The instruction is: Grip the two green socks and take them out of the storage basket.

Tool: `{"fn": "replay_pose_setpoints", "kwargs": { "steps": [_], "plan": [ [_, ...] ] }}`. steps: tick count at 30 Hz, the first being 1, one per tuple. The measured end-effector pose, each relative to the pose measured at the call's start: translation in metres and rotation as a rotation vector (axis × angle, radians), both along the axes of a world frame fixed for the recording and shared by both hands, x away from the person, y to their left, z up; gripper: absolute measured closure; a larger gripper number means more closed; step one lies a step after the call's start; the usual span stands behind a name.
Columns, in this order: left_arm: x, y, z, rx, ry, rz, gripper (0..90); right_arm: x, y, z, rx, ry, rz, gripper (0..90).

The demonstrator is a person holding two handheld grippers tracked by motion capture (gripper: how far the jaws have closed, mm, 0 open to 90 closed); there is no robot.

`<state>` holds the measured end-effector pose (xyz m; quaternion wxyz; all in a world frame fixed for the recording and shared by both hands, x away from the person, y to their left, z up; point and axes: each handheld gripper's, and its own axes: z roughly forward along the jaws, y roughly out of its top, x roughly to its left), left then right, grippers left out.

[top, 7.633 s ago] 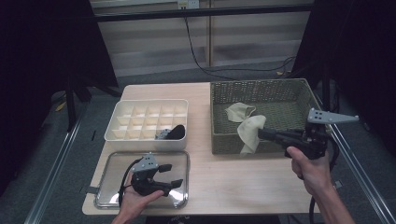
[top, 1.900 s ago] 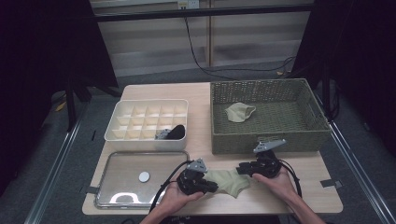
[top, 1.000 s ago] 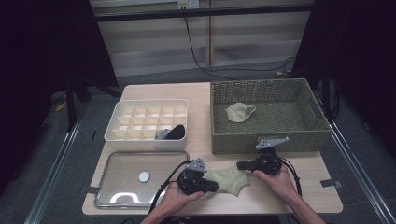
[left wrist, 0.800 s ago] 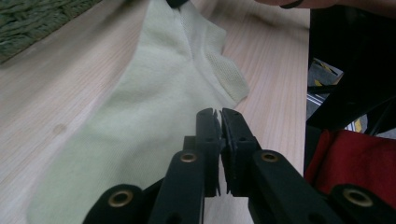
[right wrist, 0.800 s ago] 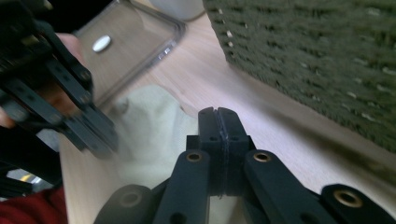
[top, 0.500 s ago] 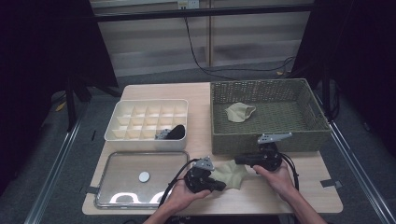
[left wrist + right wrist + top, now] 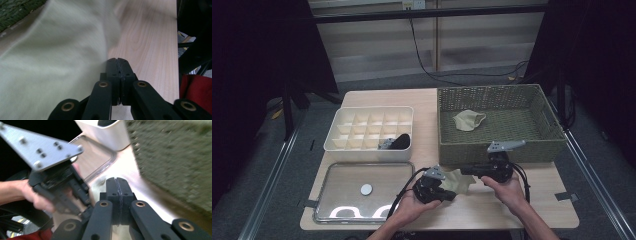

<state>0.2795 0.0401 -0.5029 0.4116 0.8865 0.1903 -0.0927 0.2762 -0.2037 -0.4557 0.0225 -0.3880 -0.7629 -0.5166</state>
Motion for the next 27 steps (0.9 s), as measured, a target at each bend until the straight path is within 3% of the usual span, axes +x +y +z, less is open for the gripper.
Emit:
{"fn": "replay_pose_setpoints", "kwargs": {
  "steps": [5,8,12,27],
  "plan": [
    [0.0,-0.001,0.0,0.002,-0.003,0.009,88.5,-0.01,0.004,0.002,0.001,-0.005,0.022,90.0],
    [0.003,-0.002,0.0,0.015,-0.004,0.007,88.1,-0.015,0.005,0.005,0.029,0.001,0.029,90.0],
    [0.004,-0.003,-0.001,-0.001,-0.006,0.033,87.7,-0.02,0.008,0.004,0.036,0.006,0.046,90.0],
    [0.012,0.001,0.004,0.026,-0.053,0.064,84.8,-0.036,0.027,-0.02,0.003,0.077,0.119,90.0]
  ]
}}
